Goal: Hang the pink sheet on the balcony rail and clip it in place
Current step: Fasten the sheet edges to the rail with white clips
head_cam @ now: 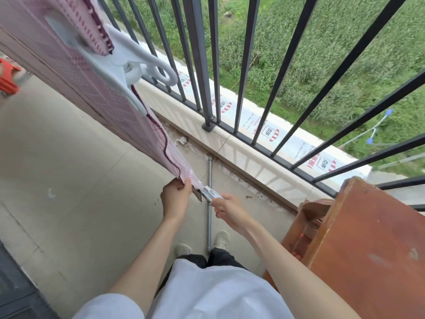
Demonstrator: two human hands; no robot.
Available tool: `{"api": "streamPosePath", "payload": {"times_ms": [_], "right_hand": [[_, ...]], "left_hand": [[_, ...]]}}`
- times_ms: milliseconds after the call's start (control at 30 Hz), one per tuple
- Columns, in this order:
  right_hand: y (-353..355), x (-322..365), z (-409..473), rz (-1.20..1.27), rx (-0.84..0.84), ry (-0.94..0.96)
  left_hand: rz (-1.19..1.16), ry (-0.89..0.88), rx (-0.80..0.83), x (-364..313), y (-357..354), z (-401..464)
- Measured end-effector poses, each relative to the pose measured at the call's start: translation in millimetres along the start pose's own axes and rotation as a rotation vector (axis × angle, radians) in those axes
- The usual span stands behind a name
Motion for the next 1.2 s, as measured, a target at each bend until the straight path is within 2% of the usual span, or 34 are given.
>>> {"api": "streamPosePath", "payload": {"times_ms": [200,400,633,733,1200], "right_hand": [[0,-6,-6,0.091,0.051,-0.041],[-1,-17,-8,0.361,0.009,-0.199],[-21,-25,-15,0.639,0.097,-0.332],[-23,-28,-16,0.658,0.117,-0.336],[-38,-11,2,0.654,0.140,-0.296]], "left_hand": [[0.022,-0.079,-0.061,2,3,-8],[-0.035,-0.066,-0.030,2,3,-7],[-0.048,-0.044,0.004,6,3,-5],[0.031,-0.061,-0.024,8,5,-2],[0.037,-0.027,-0.060,8,3,-6]]}}
Point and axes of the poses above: each hand's wrist, its own z-axis towards the middle knuckle, its own y-axis out of the back of the hand, x = y × z, the point moved 6 cm from there along z, towards the middle knuckle, and after that the axes turned 7 degrees about z, right-handed, at the moved point
